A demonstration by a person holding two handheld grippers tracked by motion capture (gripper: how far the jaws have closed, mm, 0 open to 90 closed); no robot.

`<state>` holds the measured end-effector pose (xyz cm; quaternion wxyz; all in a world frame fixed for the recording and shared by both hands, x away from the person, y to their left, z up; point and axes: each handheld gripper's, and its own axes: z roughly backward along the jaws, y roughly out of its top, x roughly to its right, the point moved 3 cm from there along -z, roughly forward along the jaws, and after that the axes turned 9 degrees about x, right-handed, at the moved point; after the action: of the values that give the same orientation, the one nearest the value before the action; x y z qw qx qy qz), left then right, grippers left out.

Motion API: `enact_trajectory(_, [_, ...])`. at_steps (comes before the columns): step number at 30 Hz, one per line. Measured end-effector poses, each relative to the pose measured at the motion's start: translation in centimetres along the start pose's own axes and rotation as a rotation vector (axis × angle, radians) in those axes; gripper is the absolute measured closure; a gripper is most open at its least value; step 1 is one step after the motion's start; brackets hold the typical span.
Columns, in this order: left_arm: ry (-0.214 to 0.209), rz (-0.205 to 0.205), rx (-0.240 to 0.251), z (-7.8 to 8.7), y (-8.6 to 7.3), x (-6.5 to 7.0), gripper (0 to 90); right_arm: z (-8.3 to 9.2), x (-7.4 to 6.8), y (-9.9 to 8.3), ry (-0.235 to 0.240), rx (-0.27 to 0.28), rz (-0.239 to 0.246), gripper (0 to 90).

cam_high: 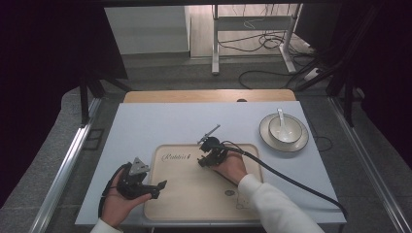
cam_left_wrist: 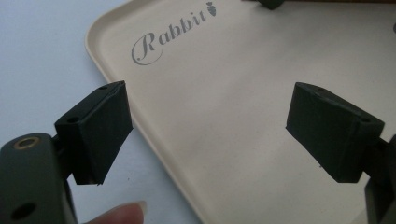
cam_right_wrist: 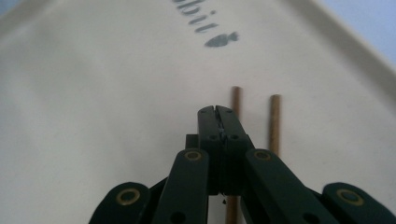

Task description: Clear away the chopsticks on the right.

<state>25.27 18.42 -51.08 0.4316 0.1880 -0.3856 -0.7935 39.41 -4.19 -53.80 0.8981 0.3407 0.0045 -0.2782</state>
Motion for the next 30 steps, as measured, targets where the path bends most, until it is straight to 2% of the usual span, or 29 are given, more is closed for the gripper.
enact_trajectory(3, [0.0, 0.001, -0.001, 0.0, 0.0, 0.1, 14.3, 0.3, 0.8, 0.2, -0.057, 0.007, 0.011, 89.3])
enact_trajectory(6, [-0.001, -0.005, -0.004, 0.0, 0.0, 0.1, 14.3, 0.8, 1.7, 0.0, -0.089, 0.011, -0.009, 89.3])
enact_trajectory(7, [0.001, -0.006, -0.005, -0.1, 0.0, 0.1, 14.3, 1.2, 2.4, -0.2, -0.123, 0.016, -0.021, 89.3])
enact_trajectory(8, [0.001, -0.006, -0.006, -0.1, 0.0, 0.1, 14.3, 1.4, 2.7, -0.4, -0.137, 0.02, -0.023, 89.3])
enact_trajectory(10, [0.002, -0.005, -0.006, 0.0, 0.0, 0.1, 14.2, 1.7, 3.2, -0.5, -0.145, 0.028, -0.037, 89.3])
enact_trajectory(11, [0.004, -0.002, -0.004, 0.0, 0.0, 0.1, 14.3, 2.3, 4.1, -0.9, -0.166, 0.043, -0.06, 89.3])
enact_trajectory(12, [0.006, -0.003, -0.004, 0.0, 0.0, 0.0, 14.3, 2.3, 4.1, -0.9, -0.166, 0.043, -0.06, 89.3])
enact_trajectory(13, [0.006, -0.003, -0.003, 0.0, 0.0, 0.0, 14.3, 3.0, 4.8, -1.4, -0.187, 0.043, -0.076, 89.3])
enact_trajectory(15, [0.007, -0.003, -0.003, 0.0, 0.0, 0.0, 14.3, 3.2, 5.1, -1.6, -0.195, 0.044, -0.081, 89.3])
enact_trajectory(17, [0.005, -0.004, -0.004, 0.0, 0.0, 0.0, 14.3, 4.6, 6.1, -2.7, -0.231, 0.037, -0.111, 89.3])
enact_trajectory(18, [0.005, -0.004, -0.004, 0.0, 0.0, 0.0, 14.3, 4.6, 6.1, -2.7, -0.231, 0.037, -0.111, 89.3])
enact_trajectory(20, [0.005, -0.005, -0.004, 0.0, 0.0, 0.0, 14.3, 5.9, 7.0, -3.9, -0.265, 0.034, -0.124, 89.3])
enact_trajectory(23, [0.006, -0.004, -0.003, 0.0, 0.0, 0.0, 14.2, 6.8, 7.5, -4.7, -0.283, 0.04, -0.14, 89.3])
enact_trajectory(25, [0.007, -0.004, -0.004, 0.0, 0.1, 0.0, 14.3, 8.1, 8.2, -5.9, -0.321, 0.031, -0.158, 89.3])
enact_trajectory(30, [0.005, -0.009, -0.004, -0.1, 0.2, 0.0, 14.3, 9.0, 8.5, -6.9, -0.323, 0.049, -0.175, 89.3])
